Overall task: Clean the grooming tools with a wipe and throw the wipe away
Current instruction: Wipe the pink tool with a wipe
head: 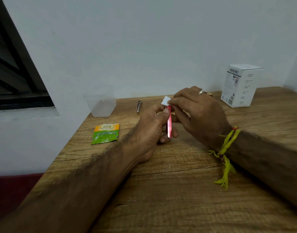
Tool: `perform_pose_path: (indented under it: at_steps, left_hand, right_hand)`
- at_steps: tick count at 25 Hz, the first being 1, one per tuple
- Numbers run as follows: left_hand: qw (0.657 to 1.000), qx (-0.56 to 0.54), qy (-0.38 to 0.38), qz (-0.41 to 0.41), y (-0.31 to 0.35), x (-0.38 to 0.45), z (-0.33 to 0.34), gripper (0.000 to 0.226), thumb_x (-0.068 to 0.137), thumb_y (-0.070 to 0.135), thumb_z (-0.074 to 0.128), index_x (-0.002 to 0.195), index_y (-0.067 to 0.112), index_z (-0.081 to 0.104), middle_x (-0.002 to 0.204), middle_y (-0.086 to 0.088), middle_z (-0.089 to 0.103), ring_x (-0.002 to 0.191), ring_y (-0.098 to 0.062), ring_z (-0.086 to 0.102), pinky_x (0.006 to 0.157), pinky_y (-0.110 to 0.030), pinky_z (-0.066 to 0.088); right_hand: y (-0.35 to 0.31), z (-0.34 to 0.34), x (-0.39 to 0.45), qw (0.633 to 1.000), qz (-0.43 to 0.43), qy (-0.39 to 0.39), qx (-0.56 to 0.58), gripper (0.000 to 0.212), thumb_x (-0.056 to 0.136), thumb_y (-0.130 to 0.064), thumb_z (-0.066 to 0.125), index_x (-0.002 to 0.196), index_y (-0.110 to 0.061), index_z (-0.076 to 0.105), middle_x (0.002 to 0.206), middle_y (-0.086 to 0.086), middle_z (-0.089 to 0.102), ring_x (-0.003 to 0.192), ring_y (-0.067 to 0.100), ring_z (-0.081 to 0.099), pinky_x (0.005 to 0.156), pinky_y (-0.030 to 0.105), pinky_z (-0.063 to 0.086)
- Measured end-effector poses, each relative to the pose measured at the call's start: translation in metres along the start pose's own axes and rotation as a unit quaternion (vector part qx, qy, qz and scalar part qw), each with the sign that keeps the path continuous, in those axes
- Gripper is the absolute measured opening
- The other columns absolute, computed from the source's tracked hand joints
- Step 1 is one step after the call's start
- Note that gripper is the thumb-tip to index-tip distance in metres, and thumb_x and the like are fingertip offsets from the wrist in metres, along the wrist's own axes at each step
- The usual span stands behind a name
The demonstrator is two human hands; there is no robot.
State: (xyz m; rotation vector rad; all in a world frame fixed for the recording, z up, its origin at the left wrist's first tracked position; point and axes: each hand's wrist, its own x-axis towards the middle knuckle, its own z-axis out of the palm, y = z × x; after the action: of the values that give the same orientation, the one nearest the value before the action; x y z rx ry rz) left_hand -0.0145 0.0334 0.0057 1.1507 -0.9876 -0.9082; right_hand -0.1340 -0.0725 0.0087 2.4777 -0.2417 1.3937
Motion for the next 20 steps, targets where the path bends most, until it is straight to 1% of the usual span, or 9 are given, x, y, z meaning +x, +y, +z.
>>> perform_pose_path:
  at_steps: [3,5,8,10,12,14,16,20]
  left_hand:
    - [1.0,0.011,0.0,0.009,-0.0006,-0.0007,0.001,0.022,0.109,0.016,0.038,0.12,0.001,0.051,0.088,-0.008,0.072,0.047,-0.013,0.056,0.038,-0.02,0.028]
    - [1.0,0.018,0.0,0.014,-0.0002,-0.001,0.0018,0.02,0.109,0.016,0.039,0.117,0.003,0.052,0.09,-0.01,0.073,0.045,-0.012,0.055,0.037,-0.019,0.029]
    - [0.999,0.024,-0.002,0.024,-0.0004,-0.001,0.0012,0.015,0.109,0.017,0.04,0.11,0.008,0.053,0.083,-0.005,0.075,0.044,-0.012,0.054,0.036,-0.019,0.029]
    - [0.999,0.031,0.001,0.021,-0.0014,-0.0005,0.0022,0.015,0.109,0.017,0.04,0.111,0.007,0.052,0.083,-0.008,0.074,0.045,-0.014,0.053,0.036,-0.019,0.029]
    - [0.999,0.037,0.004,0.016,-0.0017,-0.0004,0.0008,0.016,0.109,0.017,0.041,0.114,0.006,0.05,0.084,-0.013,0.073,0.045,-0.015,0.052,0.036,-0.018,0.028]
    - [0.999,0.038,-0.002,0.019,-0.0025,-0.0006,0.0007,0.016,0.108,0.016,0.041,0.115,0.005,0.05,0.077,-0.006,0.073,0.042,-0.011,0.053,0.035,-0.017,0.028]
    - [0.999,0.04,-0.007,0.02,-0.003,-0.0001,0.0014,0.017,0.108,0.016,0.042,0.117,0.004,0.05,0.072,-0.004,0.073,0.04,-0.009,0.052,0.034,-0.016,0.028]
    - [0.999,0.038,-0.009,0.023,-0.0039,0.0004,-0.0005,0.016,0.108,0.017,0.043,0.117,0.006,0.051,0.077,-0.005,0.073,0.041,-0.01,0.053,0.034,-0.016,0.029]
  right_hand:
    - [-0.0001,-0.0004,0.0002,1.0,0.004,-0.009,0.005,0.014,0.094,-0.008,0.062,0.099,-0.001,0.073,0.095,0.013,0.07,0.084,0.032,0.064,0.067,0.047,0.053]
    - [0.0014,-0.0034,-0.0007,1.0,-0.006,-0.017,-0.008,0.013,0.093,-0.008,0.063,0.098,-0.001,0.073,0.094,0.012,0.07,0.082,0.032,0.064,0.066,0.046,0.053]
    - [0.0022,-0.0055,0.0018,1.0,-0.013,-0.009,-0.024,0.012,0.092,-0.008,0.064,0.097,-0.002,0.073,0.094,0.012,0.071,0.081,0.032,0.065,0.065,0.044,0.053]
    - [0.0019,-0.0058,0.0017,0.999,-0.022,-0.007,-0.034,0.012,0.092,-0.009,0.064,0.096,-0.002,0.073,0.093,0.012,0.071,0.081,0.032,0.065,0.064,0.043,0.053]
    - [0.0014,-0.0052,0.0015,0.999,-0.029,-0.007,-0.041,0.019,0.094,-0.014,0.059,0.096,-0.003,0.074,0.093,0.012,0.071,0.081,0.032,0.065,0.064,0.042,0.053]
    - [0.0003,-0.0061,0.0027,0.999,-0.019,-0.006,-0.033,0.03,0.097,-0.023,0.051,0.096,-0.003,0.074,0.093,0.011,0.071,0.081,0.032,0.065,0.064,0.042,0.054]
    - [0.0003,-0.0075,0.0027,0.999,-0.019,-0.006,-0.037,0.031,0.096,-0.024,0.05,0.096,-0.003,0.074,0.092,0.012,0.071,0.08,0.032,0.065,0.063,0.042,0.054]
    - [-0.001,-0.007,0.0039,1.0,-0.005,-0.014,-0.019,0.04,0.096,-0.032,0.046,0.095,-0.003,0.074,0.093,0.012,0.071,0.08,0.032,0.065,0.064,0.044,0.054]
